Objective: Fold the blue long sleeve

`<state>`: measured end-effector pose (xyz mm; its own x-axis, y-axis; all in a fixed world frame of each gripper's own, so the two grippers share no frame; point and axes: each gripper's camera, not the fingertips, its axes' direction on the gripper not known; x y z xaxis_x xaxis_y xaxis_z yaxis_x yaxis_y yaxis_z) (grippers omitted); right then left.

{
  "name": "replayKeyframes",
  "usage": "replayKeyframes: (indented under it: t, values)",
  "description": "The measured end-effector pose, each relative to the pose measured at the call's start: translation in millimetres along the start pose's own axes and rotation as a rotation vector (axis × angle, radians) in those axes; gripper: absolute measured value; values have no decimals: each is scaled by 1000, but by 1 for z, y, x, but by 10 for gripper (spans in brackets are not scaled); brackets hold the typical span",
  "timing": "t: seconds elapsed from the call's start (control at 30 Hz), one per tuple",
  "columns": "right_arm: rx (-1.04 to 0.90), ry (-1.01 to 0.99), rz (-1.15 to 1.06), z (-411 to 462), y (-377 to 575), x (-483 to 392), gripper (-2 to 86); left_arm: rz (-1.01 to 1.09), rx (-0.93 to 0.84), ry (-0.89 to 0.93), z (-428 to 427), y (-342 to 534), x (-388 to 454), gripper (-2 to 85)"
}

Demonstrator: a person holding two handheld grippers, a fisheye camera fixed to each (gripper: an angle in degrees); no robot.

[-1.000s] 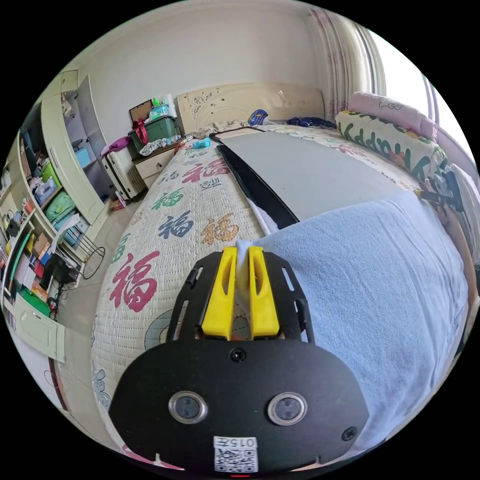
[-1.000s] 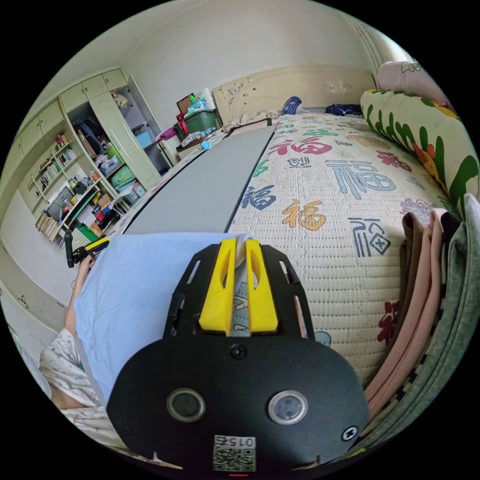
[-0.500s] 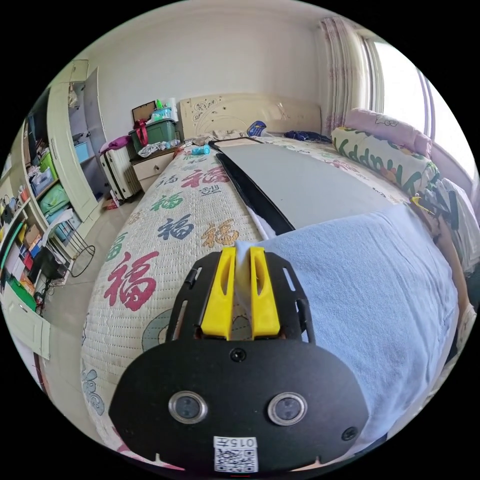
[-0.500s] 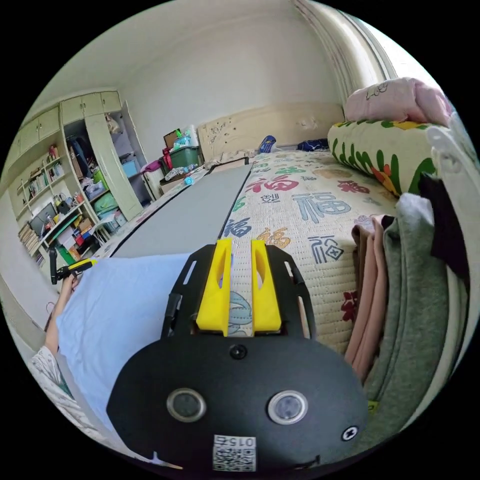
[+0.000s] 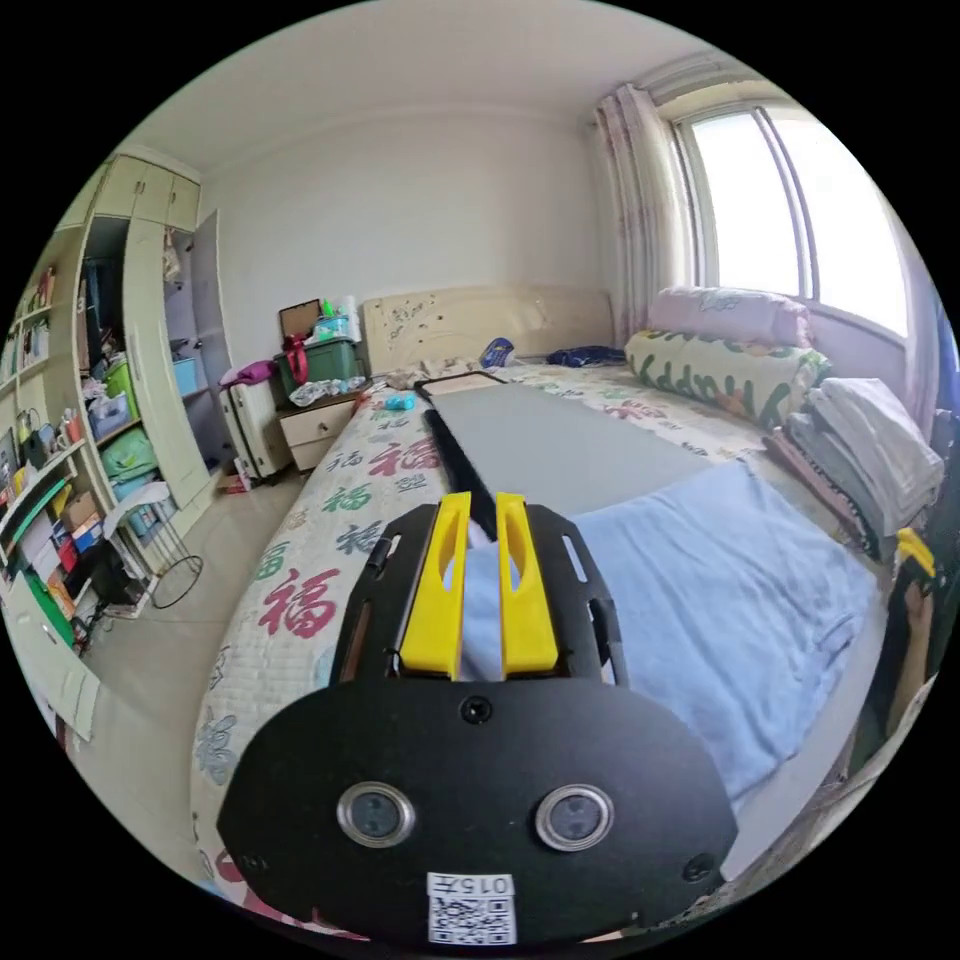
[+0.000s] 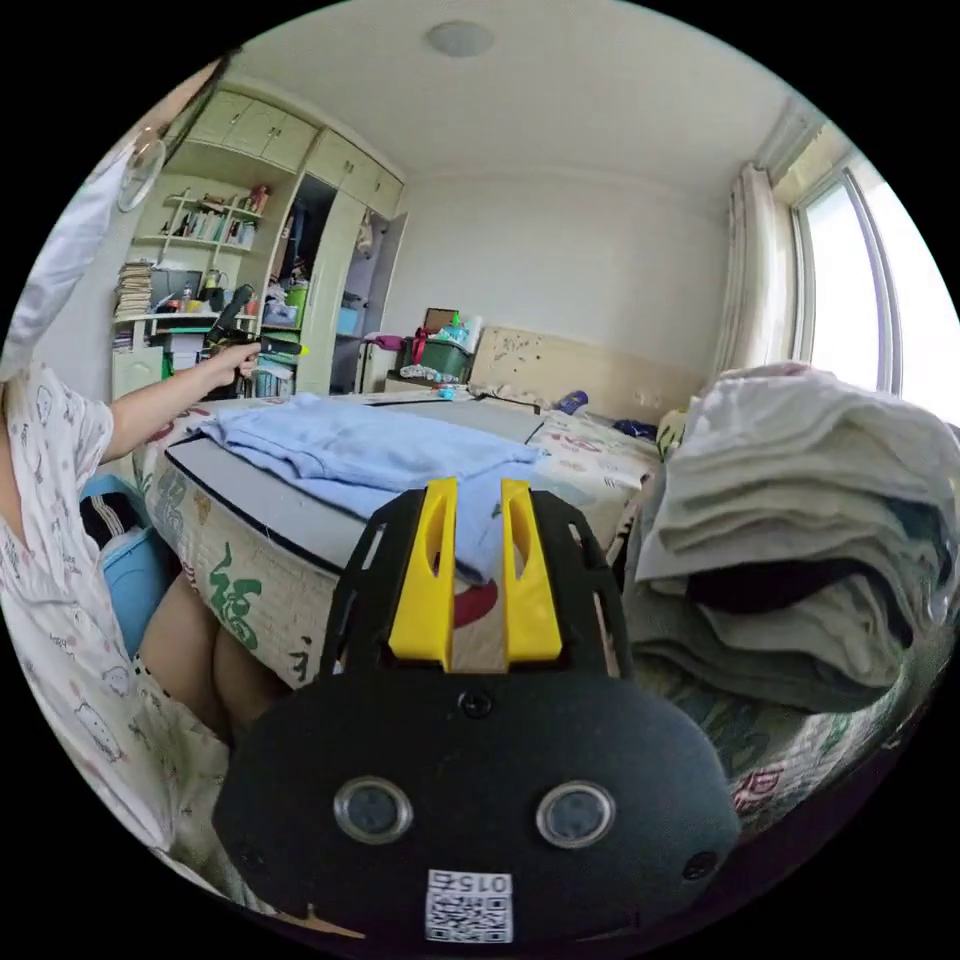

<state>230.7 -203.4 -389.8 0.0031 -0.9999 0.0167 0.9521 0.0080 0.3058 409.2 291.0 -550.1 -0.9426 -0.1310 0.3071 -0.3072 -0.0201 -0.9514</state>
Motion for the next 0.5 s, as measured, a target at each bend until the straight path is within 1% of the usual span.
replayKeyframes:
  t: [0.07, 0.13, 0.23, 0.37, 0.5]
  values:
    - [-24, -29, 91, 14, 41, 15, 79, 42, 0, 144, 12, -41, 42, 55]
    - [-37, -59, 109, 28, 57, 26, 80, 96, -27, 217, 29, -70, 81, 58]
    - [-82, -69, 72, 53, 72, 34, 82, 202, -80, 272, 63, -114, 153, 64]
    - [-39, -96, 31, 70, 95, 37, 62, 319, -150, 351, 122, -174, 249, 70]
    - [2, -103, 2, 73, 119, 40, 68, 342, -222, 416, 190, -232, 317, 79]
